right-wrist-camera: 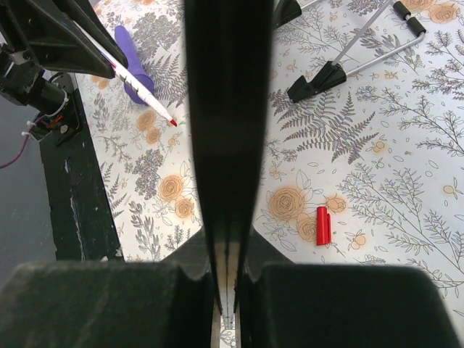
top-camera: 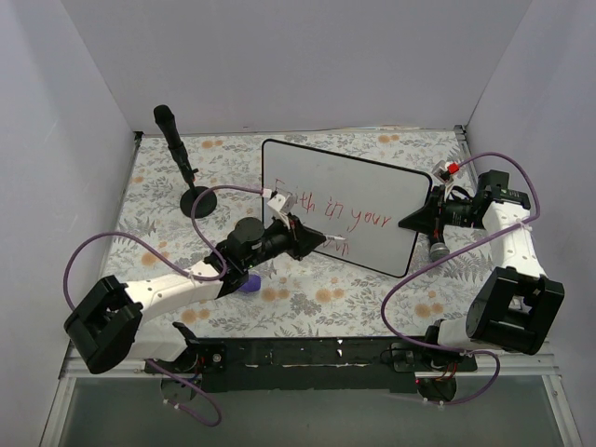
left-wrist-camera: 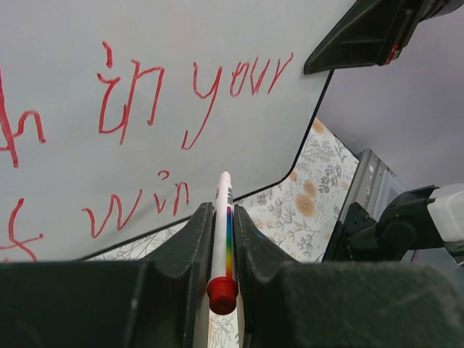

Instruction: Write a sentence on the whiteboard

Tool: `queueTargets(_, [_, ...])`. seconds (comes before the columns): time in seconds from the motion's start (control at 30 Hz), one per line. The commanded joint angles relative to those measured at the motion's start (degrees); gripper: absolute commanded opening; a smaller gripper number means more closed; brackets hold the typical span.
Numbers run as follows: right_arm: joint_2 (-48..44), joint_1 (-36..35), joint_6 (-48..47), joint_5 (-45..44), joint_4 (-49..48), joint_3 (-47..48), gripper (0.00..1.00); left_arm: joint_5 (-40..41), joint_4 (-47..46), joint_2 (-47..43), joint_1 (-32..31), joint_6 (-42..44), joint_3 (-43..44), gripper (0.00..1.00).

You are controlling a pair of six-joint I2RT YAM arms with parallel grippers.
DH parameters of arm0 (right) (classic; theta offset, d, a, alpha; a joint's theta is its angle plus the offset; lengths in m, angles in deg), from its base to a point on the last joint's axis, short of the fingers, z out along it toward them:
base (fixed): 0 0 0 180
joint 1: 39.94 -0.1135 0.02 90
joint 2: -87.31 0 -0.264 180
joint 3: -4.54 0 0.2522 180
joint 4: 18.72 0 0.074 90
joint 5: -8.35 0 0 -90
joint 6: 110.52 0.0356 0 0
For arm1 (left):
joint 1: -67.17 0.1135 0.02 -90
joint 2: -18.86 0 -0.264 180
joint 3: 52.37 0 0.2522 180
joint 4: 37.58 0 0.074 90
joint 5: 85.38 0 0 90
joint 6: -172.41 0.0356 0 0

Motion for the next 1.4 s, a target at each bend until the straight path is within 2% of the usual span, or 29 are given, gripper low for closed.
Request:
queueTargets(0.0, [-1.8,-0.6,-0.7,-4.3,0.0,-0.3,0.01,-0.7,1.4,-3.7,0.4,0.5,-2.8,0.00])
queueTargets(0.2, [-1.7,-0.6,-0.7,-4.4,-0.1,-0.4,0.01,0.4,0.3,-5.6,0.4,-0.4,-5.7,0.00])
queueTargets(0.73, [-1.7,-0.5,-0.7,-4.2,-0.2,-0.5,0.01,1.8,-2.4,-5.5,0.4,-1.6,-7.0,0.00])
queueTargets(1.03, [-1.2,-0.6,-0.8,-4.2,0.0,-0.3,0.01,-1.1,-5.1,1.9,0.4,-1.2,-1.9,0.00])
queueTargets(1.37, [-1.2,-0.6,-0.9,-4.1,0.1,-0.3,0.01,-2.5,-3.1,8.2,0.4,-0.4,3.1,0.00])
